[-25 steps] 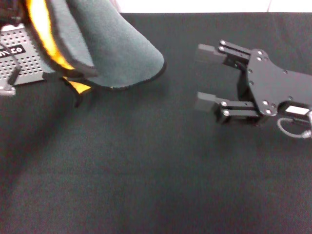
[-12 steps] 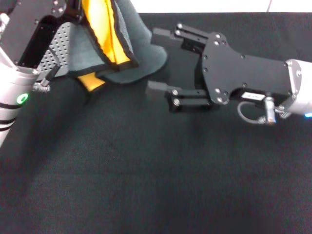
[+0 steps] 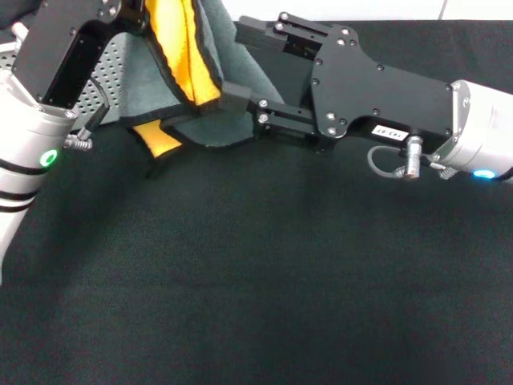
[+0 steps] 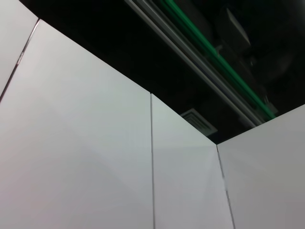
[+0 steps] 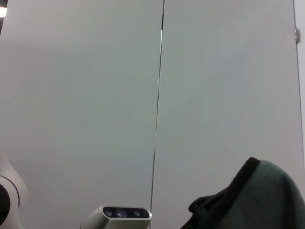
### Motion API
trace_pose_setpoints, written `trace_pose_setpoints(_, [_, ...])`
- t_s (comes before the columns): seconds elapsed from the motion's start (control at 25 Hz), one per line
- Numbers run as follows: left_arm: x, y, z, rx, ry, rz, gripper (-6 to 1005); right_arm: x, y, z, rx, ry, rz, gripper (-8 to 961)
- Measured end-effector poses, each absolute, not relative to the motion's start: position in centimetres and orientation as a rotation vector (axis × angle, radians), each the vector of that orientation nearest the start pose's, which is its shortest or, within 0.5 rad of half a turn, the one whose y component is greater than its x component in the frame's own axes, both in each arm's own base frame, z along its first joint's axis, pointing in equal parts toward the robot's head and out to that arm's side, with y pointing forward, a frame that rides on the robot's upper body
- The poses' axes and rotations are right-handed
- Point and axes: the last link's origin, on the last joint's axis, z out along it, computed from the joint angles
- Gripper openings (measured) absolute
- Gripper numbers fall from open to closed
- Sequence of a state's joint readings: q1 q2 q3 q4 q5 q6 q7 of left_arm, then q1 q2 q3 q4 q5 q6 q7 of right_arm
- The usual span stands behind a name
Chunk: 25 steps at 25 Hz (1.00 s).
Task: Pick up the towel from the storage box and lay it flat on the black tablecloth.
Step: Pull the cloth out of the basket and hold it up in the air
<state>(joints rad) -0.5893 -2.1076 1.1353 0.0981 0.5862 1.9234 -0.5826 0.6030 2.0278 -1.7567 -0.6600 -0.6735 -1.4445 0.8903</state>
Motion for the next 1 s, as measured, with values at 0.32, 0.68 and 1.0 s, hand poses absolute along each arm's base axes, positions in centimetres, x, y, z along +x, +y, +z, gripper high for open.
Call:
trace_pose_setpoints(0.32, [-20.1, 31.6, 2.2, -1.722, -0.026, -1.629, 52, 10.0, 32.1, -4.8, -2.59, -0.134, 1.462, 639])
trace_pose_setpoints(0.68, [-20.0, 31.7, 2.0, -1.73, -0.033, -1.63, 55, 10.1, 32.6, -4.5, -2.495, -0.068, 1.467, 558])
trace_pose_setpoints(1.0, [-20.3, 31.6, 2.0, -1.722, -0.039, -1.624, 57, 10.6, 32.2, -4.1, -2.465, -0.046, 1.487, 378])
